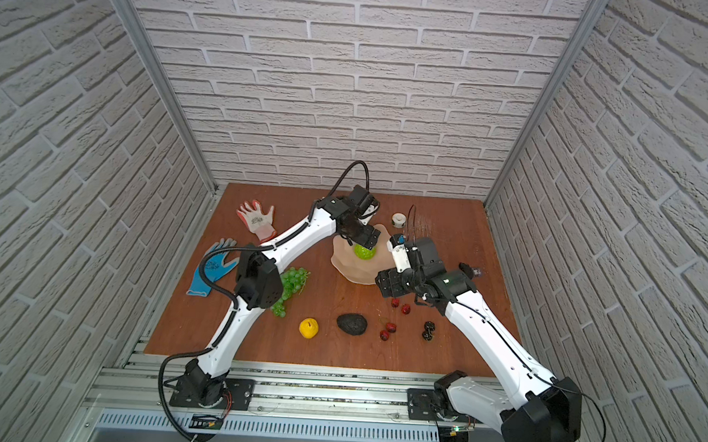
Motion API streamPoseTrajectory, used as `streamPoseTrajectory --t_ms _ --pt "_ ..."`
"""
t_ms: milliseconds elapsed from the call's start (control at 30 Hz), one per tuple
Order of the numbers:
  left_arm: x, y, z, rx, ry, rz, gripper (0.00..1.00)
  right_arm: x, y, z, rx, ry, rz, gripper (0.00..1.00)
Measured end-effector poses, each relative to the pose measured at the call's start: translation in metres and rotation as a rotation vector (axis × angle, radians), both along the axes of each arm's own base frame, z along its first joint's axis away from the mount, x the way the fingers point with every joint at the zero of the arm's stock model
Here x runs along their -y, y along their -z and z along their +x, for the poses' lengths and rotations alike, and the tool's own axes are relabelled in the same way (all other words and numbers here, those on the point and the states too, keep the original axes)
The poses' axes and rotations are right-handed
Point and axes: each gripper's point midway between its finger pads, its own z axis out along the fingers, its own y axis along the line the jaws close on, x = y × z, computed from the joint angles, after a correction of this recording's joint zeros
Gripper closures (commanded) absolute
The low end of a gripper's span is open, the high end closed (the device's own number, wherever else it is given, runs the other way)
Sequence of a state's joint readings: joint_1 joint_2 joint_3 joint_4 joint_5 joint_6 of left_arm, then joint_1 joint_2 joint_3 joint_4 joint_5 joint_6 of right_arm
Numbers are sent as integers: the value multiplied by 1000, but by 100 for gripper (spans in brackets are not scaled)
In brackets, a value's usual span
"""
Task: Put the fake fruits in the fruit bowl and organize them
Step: 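Open and withdraw the left gripper while the right gripper reaches the black avocado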
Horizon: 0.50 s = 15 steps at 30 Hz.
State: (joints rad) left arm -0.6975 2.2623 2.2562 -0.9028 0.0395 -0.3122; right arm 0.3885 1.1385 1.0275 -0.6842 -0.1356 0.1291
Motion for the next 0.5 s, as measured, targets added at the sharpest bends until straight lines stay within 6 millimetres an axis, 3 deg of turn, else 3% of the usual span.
streamPoseTrajectory --t_ms 100,200,333,500 --pt "-22 -31 -13 8 -27 -62 10 -4 -17 6 35 -15 10 21" --pt "-43 -43 -31 3 -56 -95 12 -10 -23 12 46 -33 7 25" --pt "-71 -26 -58 -38 -96 -81 13 -22 -5 9 -8 -79 -33 28" --pt "-99 -1 -92 -84 -150 -52 12 -45 19 -18 -101 -197 -122 26"
